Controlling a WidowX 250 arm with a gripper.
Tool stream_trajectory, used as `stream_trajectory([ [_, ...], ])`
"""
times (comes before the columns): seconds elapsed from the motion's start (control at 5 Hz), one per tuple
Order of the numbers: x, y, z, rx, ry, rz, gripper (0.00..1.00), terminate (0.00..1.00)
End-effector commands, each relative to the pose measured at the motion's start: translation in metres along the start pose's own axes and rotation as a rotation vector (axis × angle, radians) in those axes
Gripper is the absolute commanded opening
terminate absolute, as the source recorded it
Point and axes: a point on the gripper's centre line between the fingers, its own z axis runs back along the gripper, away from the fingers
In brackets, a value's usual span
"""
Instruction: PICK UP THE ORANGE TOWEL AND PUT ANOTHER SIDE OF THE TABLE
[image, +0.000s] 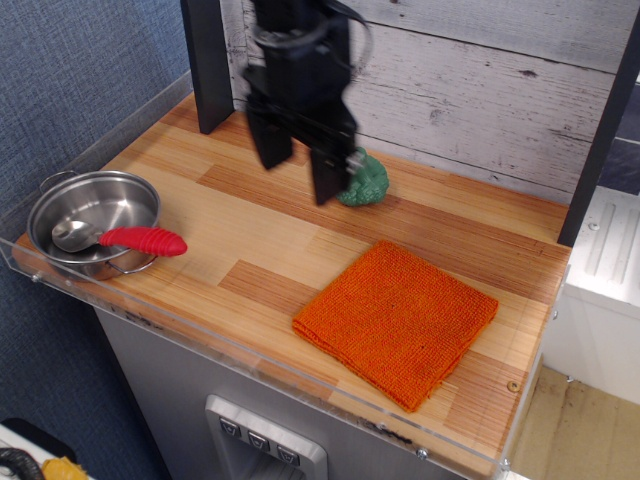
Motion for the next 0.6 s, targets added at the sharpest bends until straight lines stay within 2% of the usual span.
stream_trajectory([
  [0.0,0.0070,0.0406,0.0115,0.052,-0.067,0.053,1.00,0.00],
  [0.2,0.0052,0.0460,0.0085,0.044,-0.103,0.015,1.00,0.00],
  [0.4,0.0052,0.0460,0.0085,0.044,-0.103,0.015,1.00,1.00],
])
